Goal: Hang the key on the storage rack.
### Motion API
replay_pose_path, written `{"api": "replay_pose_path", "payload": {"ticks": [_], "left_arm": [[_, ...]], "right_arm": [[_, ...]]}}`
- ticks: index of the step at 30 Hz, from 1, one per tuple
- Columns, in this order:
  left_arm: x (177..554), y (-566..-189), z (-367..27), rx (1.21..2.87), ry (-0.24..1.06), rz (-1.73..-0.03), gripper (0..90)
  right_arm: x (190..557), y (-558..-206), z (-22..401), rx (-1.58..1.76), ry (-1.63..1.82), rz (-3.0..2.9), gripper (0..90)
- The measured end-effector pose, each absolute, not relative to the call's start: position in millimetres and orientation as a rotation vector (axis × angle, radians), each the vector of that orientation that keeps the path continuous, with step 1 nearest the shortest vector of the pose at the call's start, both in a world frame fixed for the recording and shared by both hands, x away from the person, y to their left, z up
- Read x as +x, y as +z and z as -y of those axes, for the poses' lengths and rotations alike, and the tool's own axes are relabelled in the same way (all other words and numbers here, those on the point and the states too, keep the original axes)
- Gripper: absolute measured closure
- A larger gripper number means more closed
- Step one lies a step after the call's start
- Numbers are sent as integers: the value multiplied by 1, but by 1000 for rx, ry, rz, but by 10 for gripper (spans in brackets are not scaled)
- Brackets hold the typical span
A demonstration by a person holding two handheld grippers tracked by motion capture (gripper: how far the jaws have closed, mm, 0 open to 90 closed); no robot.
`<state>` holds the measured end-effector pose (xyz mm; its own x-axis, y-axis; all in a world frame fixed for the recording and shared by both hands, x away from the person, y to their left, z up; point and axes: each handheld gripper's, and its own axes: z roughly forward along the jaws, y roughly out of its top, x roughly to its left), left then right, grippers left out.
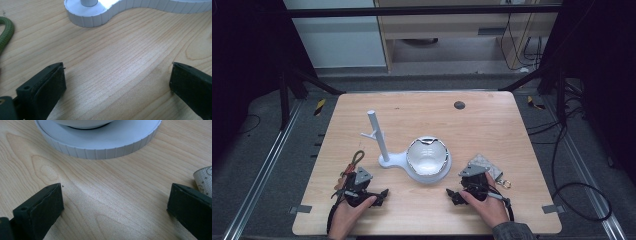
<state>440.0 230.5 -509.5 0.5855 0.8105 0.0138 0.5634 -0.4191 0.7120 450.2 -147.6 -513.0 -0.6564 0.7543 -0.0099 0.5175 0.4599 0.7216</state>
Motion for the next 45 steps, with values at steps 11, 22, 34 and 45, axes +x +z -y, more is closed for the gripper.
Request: {"api": "replay_pose_path", "payload": {"ticks": [11, 22, 34, 45], "left_arm": [[442, -481, -248, 2180, 476, -1124, 54], [471, -440, -297, 2270, 501, -1300, 65], [486, -442, -313, 2318, 439, -1383, 149], [493, -452, -316, 2370, 372, -1417, 311]], "right_arm": [[449, -513, 148, 1083, 1005, -2376, 4], [449, -513, 147, 1094, 1007, -2376, 4], [448, -513, 148, 1097, 1006, -2374, 4], [449, -513, 148, 1095, 1005, -2375, 4]]}}
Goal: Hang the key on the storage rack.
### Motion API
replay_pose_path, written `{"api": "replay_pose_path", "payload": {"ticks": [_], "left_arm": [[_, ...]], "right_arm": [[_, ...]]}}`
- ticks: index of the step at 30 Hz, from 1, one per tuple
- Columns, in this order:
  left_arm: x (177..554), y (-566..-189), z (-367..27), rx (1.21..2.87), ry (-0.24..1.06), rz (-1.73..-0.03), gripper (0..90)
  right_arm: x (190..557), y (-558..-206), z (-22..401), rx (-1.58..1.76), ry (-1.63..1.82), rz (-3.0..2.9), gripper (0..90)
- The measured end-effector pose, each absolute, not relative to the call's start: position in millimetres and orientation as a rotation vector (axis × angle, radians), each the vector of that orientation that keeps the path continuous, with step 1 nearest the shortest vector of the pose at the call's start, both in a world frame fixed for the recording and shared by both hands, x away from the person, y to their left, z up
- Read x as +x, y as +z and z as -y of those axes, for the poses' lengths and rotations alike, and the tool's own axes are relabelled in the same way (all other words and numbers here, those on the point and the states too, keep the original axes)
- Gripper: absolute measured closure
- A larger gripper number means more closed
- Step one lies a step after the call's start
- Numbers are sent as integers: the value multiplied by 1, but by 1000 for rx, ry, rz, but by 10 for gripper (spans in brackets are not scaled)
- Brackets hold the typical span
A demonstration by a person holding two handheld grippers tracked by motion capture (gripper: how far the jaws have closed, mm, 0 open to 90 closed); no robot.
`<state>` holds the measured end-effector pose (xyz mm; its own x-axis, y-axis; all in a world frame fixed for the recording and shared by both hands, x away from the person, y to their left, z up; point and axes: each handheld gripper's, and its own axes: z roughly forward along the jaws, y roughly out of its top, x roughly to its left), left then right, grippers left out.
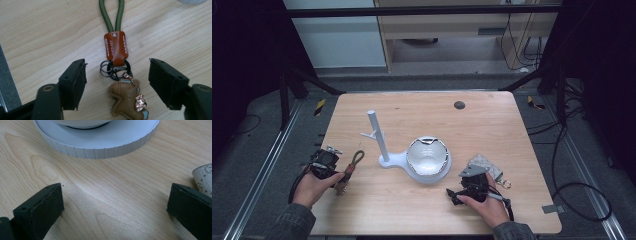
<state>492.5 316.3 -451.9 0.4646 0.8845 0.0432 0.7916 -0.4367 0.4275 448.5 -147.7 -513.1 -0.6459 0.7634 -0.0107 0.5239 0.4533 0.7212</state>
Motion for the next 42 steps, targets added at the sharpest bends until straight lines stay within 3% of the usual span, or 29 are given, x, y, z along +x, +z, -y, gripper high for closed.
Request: {"api": "replay_pose_path", "payload": {"ticks": [21, 42], "left_arm": [[520, -459, -299, 2362, 341, -1456, 523], [524, -464, -298, 2391, 328, -1473, 578]], "right_arm": [[448, -513, 148, 1094, 1001, -2379, 4], [448, -513, 148, 1089, 1008, -2376, 4]]}}
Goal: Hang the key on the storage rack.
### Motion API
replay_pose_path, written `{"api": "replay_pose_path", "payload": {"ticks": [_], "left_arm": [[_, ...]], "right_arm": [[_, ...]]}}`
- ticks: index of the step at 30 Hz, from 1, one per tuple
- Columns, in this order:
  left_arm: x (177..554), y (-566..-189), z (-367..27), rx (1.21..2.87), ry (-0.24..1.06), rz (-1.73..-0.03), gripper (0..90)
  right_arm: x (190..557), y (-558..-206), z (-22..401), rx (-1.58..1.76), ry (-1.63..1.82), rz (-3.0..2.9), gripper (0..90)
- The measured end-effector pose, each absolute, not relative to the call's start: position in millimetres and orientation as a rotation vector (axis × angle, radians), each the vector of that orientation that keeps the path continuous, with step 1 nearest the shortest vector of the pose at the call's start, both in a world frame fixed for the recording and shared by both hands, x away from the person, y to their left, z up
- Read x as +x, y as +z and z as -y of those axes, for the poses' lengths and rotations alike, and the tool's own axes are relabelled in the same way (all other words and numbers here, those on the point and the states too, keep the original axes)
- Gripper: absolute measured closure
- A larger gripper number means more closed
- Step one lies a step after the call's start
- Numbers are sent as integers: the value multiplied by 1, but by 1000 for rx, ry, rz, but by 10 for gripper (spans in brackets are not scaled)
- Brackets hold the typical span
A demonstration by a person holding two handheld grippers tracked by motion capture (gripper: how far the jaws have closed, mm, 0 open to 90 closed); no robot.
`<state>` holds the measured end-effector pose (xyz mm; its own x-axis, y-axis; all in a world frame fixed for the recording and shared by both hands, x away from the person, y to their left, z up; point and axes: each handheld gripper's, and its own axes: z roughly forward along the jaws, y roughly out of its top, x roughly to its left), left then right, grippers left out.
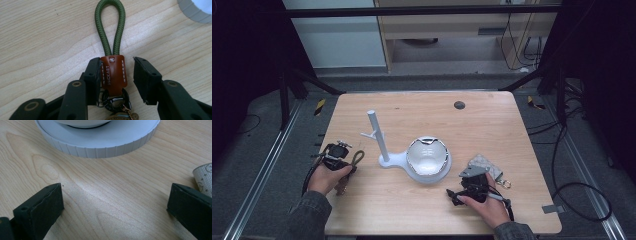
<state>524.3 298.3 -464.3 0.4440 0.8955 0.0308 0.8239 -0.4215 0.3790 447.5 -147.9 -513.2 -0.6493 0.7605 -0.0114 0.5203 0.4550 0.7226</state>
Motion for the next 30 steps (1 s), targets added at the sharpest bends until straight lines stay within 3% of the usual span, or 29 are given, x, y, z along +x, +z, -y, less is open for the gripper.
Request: {"api": "replay_pose_path", "payload": {"ticks": [14, 30], "left_arm": [[518, -462, -303, 2358, 360, -1459, 658], [432, -408, -306, 2047, 617, -1200, 659]], "right_arm": [[447, -513, 148, 1083, 1009, -2379, 4], [447, -513, 148, 1085, 1009, -2379, 3]]}}
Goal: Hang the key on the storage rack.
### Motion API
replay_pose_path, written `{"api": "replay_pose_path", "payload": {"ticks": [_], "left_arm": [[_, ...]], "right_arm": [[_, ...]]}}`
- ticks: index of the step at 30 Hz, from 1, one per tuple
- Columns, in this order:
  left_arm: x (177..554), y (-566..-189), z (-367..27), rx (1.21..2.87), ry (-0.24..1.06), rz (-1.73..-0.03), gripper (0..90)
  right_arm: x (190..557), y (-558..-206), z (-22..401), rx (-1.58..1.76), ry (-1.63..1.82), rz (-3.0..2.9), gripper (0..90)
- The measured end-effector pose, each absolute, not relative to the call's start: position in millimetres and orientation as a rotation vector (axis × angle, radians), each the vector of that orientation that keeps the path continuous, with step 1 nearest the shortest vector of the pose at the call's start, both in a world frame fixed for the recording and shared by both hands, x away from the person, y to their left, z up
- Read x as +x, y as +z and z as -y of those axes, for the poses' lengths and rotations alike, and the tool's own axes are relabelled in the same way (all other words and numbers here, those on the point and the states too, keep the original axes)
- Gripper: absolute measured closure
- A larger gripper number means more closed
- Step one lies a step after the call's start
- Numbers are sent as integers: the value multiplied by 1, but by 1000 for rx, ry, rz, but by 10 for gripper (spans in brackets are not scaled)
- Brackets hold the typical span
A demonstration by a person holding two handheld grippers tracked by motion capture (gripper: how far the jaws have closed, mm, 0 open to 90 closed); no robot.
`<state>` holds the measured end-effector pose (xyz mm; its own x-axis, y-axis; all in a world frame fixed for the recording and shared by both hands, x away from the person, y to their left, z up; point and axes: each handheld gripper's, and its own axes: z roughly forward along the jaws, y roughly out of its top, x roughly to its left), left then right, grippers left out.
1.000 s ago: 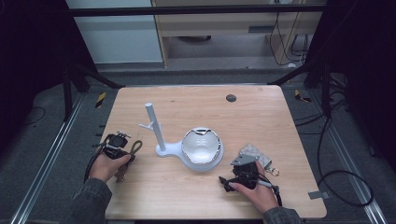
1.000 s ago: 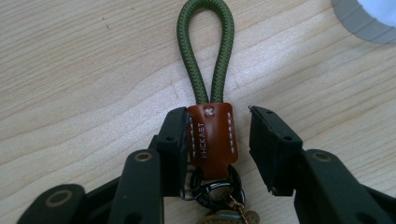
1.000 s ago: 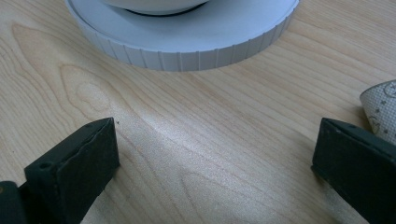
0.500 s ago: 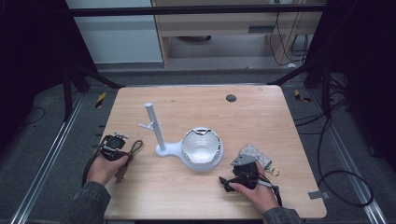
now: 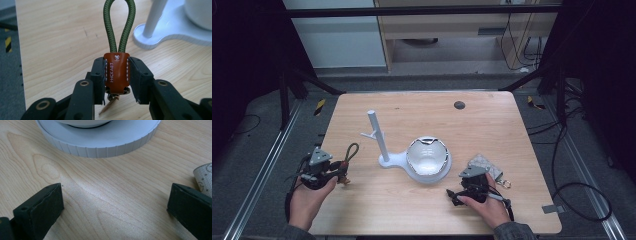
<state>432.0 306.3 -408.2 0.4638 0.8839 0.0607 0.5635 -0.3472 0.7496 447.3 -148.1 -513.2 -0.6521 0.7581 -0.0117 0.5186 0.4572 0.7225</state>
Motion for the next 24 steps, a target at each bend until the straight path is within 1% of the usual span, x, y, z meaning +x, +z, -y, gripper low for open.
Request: {"api": "replay_pose_path", "payload": {"ticks": [2, 3, 10, 16, 24], "left_arm": [[429, -407, -306, 2035, 624, -1192, 660], [422, -404, -304, 1999, 635, -1175, 660], [408, -396, -298, 1954, 692, -1122, 660], [400, -393, -293, 1921, 700, -1095, 660], [392, -390, -279, 1889, 679, -1042, 660]], "right_arm": [[447, -513, 148, 1085, 1009, -2379, 3], [447, -513, 148, 1084, 1009, -2379, 3], [447, -513, 148, 1085, 1009, -2379, 3], [447, -513, 148, 1087, 1009, -2380, 2], [448, -513, 148, 1087, 1009, -2380, 2]]}}
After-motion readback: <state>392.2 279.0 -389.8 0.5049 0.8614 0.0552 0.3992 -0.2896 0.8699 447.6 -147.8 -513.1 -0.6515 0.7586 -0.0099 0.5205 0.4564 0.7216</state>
